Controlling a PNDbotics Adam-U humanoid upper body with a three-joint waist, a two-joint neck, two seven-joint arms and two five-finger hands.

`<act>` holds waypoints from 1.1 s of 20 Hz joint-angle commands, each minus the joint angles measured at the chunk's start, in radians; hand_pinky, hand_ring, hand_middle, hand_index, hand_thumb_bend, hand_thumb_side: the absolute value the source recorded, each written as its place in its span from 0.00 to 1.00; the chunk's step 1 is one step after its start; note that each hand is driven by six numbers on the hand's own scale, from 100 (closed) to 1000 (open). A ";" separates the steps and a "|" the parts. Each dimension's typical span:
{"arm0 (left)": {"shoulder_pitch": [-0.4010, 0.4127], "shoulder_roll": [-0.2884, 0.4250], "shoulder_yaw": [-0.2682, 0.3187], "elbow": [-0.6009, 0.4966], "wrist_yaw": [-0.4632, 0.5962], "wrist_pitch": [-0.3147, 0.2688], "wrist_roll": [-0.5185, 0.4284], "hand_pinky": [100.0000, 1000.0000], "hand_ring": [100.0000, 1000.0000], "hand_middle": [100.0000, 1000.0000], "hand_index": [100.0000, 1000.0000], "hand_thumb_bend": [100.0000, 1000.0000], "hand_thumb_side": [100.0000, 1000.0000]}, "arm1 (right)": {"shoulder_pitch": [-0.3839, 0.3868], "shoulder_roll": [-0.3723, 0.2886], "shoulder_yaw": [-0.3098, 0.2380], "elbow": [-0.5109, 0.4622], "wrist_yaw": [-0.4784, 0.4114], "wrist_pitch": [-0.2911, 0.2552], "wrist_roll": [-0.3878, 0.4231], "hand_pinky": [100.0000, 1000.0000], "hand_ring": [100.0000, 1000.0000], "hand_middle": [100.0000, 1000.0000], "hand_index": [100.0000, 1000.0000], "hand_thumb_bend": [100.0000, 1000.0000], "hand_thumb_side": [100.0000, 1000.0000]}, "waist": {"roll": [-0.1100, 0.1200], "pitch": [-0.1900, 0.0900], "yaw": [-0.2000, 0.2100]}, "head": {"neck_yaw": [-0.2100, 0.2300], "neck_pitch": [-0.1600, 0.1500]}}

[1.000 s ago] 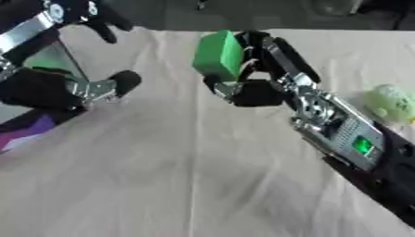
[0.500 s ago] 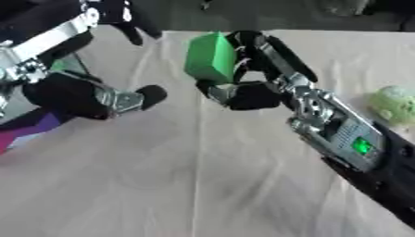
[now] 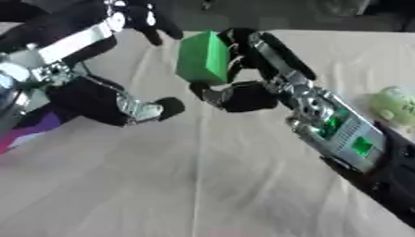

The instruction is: Pick up the objects with one hand, pass them to the other hand, and then place them into the box on the other side of the table.

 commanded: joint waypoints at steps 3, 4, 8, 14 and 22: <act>-0.013 -0.013 0.007 -0.013 -0.082 0.018 0.016 0.87 0.73 0.76 0.88 0.51 0.34 | -0.012 -0.003 0.001 -0.021 0.024 -0.007 0.032 0.41 0.51 0.52 0.50 0.33 0.00 | 0.012 -0.027 0.001 | 0.004 -0.002; -0.014 -0.017 0.007 -0.013 -0.093 0.021 0.022 0.86 0.73 0.76 0.88 0.51 0.34 | -0.012 -0.002 0.001 -0.021 0.027 -0.008 0.037 0.41 0.51 0.52 0.50 0.33 0.00 | 0.012 -0.026 0.001 | 0.004 -0.002; -0.016 -0.031 0.004 -0.013 -0.121 0.027 0.040 0.86 0.73 0.76 0.87 0.50 0.35 | -0.012 -0.001 0.004 -0.021 0.041 -0.019 0.058 0.41 0.51 0.52 0.50 0.33 0.00 | 0.010 -0.024 0.002 | 0.006 -0.002; -0.018 -0.049 0.000 -0.013 -0.121 0.046 0.064 0.87 0.72 0.75 0.85 0.43 0.34 | -0.011 0.001 0.003 -0.021 0.085 -0.040 0.093 0.40 0.52 0.51 0.49 0.33 0.00 | 0.006 -0.019 0.002 | 0.009 -0.002; -0.013 -0.067 -0.010 -0.006 -0.109 0.062 0.053 0.88 0.73 0.75 0.84 0.44 0.37 | 0.007 -0.012 -0.001 -0.021 0.112 -0.074 0.104 0.39 0.51 0.51 0.49 0.33 0.00 | 0.004 -0.016 0.001 | 0.011 -0.002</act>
